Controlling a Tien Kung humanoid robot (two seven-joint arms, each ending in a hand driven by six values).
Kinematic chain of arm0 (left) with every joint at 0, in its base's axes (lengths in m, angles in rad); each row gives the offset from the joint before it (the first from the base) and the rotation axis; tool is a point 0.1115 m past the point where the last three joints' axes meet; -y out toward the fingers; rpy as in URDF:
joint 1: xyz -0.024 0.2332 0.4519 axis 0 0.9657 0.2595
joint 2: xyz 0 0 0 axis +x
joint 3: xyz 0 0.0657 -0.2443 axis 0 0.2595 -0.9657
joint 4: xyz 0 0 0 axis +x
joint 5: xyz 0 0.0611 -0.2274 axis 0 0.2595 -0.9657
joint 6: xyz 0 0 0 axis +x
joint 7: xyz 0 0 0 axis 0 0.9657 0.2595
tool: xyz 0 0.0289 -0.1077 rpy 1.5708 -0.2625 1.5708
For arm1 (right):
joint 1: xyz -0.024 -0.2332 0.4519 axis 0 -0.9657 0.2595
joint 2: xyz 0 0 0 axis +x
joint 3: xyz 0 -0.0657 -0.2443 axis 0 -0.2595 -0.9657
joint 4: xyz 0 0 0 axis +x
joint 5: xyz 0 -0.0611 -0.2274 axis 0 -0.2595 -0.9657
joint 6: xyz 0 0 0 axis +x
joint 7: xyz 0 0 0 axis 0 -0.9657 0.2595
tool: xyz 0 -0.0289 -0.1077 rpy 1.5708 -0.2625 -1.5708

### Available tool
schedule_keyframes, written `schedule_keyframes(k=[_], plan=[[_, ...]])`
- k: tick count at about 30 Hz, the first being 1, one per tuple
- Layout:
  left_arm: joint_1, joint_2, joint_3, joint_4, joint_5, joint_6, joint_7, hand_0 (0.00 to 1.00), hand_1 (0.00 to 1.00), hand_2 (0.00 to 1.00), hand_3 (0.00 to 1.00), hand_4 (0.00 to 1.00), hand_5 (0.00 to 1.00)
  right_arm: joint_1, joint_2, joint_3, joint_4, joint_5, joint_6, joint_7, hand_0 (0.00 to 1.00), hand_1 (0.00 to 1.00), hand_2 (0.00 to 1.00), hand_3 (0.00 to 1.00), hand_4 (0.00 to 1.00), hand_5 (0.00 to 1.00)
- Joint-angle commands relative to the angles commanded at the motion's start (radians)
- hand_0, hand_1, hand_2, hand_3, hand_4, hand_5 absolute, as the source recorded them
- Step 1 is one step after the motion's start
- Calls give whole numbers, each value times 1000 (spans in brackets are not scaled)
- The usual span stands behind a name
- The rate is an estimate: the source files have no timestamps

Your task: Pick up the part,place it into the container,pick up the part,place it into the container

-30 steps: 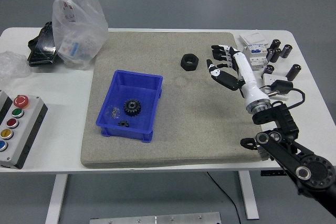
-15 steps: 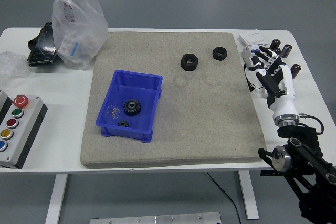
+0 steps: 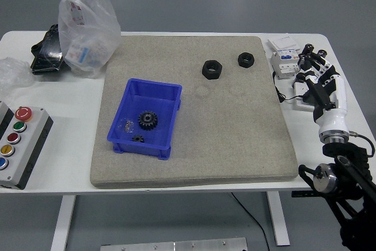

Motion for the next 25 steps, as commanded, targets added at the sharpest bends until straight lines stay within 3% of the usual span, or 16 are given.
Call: schedule_keyframes(k=[16,25], plan=[[13,18,-4,0,-23,-1,-7,627,561,555,611,681,267,-48,12,73,14,-23,-7,-5,580,684,708,697,724,328],[12,6,-8,0,-42,-2,-16,627,562,555,612,682,267,-43,15,134,34,-77,-18,-22,575,682,707,698,724,339]])
